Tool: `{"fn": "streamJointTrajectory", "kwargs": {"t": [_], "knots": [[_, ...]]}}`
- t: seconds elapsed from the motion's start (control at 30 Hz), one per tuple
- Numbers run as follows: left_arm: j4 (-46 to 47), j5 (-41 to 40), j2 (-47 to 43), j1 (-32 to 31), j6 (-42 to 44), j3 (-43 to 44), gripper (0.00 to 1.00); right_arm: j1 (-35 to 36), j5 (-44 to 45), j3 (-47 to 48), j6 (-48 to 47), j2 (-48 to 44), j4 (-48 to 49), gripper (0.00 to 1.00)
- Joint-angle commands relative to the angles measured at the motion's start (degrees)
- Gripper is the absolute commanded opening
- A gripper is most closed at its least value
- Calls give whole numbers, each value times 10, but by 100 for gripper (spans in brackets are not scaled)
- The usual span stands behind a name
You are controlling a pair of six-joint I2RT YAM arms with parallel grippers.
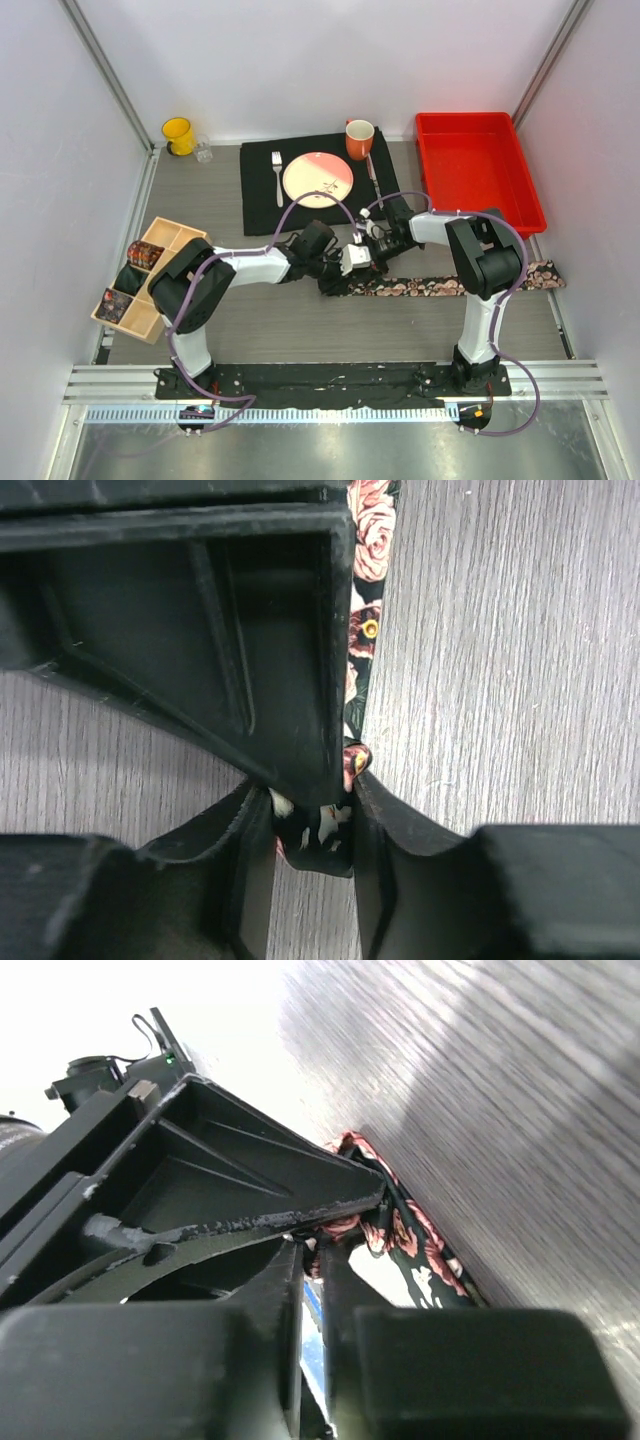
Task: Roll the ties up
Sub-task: Roll the tie at the center of the board.
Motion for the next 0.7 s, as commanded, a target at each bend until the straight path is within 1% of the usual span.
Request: {"fn": "streamJointTrajectory", "kwargs": {"t": [0.0, 0.03, 0.1, 0.13, 0.17, 0.27, 0.33, 0.43, 0.67], "knots": [[-61, -25, 42, -6, -23, -7, 40, 2, 11, 18, -48, 1, -37, 1], [-55, -25, 41, -7, -27, -10, 46, 0, 18, 15, -59, 3, -48, 1], [-38, -19, 30, -2, -44, -27, 54, -7, 38, 7, -85, 5, -65, 1], [-12, -13, 23, -1, -48, -36, 59, -14, 44, 1, -94, 9, -70, 1], [-5, -5, 5, 0, -52, -45, 62, -17, 50, -1, -101, 11, -74, 1], [74, 17, -32, 6, -61, -89, 70, -26, 71, -6, -123, 23, -73, 1], [125, 23, -48, 11, -63, -119, 74, -32, 72, -8, -131, 30, -71, 1], [171, 24, -66, 17, -53, -145, 76, -34, 70, -11, -131, 35, -67, 1], [161, 15, -71, 20, -29, -130, 77, -35, 43, -10, -119, 19, -58, 1]]}}
